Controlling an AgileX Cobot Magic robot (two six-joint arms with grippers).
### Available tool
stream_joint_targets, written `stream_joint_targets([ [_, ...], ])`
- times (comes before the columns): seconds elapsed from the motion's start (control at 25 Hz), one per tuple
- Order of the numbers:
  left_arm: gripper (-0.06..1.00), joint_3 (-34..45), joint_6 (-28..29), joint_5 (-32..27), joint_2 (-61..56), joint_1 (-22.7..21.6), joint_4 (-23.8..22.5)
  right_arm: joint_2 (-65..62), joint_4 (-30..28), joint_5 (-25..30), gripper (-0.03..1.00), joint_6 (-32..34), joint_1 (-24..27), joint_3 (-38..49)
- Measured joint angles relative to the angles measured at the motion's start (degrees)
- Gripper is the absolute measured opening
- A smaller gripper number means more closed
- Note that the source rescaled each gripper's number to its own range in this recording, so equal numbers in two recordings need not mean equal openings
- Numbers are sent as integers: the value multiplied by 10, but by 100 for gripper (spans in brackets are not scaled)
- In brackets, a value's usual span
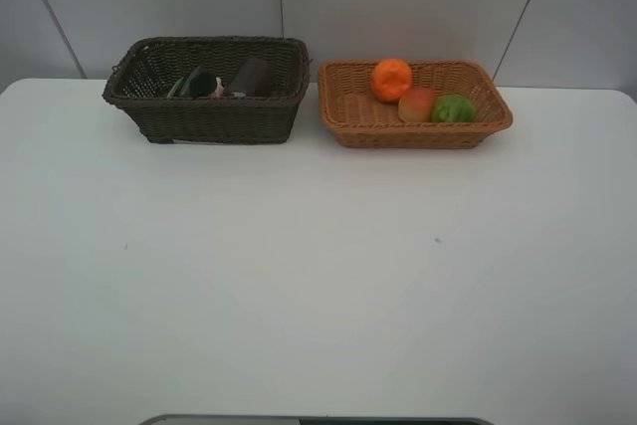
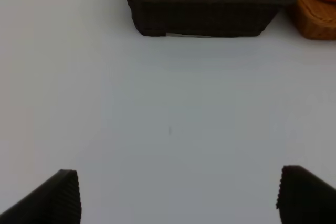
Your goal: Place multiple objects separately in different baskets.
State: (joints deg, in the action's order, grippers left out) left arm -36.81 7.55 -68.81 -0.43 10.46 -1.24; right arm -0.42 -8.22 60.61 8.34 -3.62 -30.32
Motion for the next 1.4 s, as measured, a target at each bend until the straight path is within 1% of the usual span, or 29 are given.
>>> stream_joint_targets([
  [0.2, 93, 45, -6, 0, -1, 0, -9, 0, 0, 0, 88, 0, 0, 0],
  [0.56, 93, 52, -13, 4, -1, 0, -15, 0, 0, 0, 88, 0, 0, 0],
  [0.72, 93, 59, -14, 29, -1, 0, -15, 0, 0, 0, 88, 0, 0, 0],
  [0.8, 93, 71, -14, 60, -1, 0, -16, 0, 0, 0, 88, 0, 0, 0],
  [0.84, 93, 75, -15, 67, -1, 0, -17, 0, 0, 0, 88, 0, 0, 0],
  [1.0, 93, 79, -17, 76, -1, 0, -18, 0, 0, 0, 88, 0, 0, 0],
  [1.4, 93, 79, -20, 76, -1, 0, -19, 0, 0, 0, 88, 0, 0, 0],
])
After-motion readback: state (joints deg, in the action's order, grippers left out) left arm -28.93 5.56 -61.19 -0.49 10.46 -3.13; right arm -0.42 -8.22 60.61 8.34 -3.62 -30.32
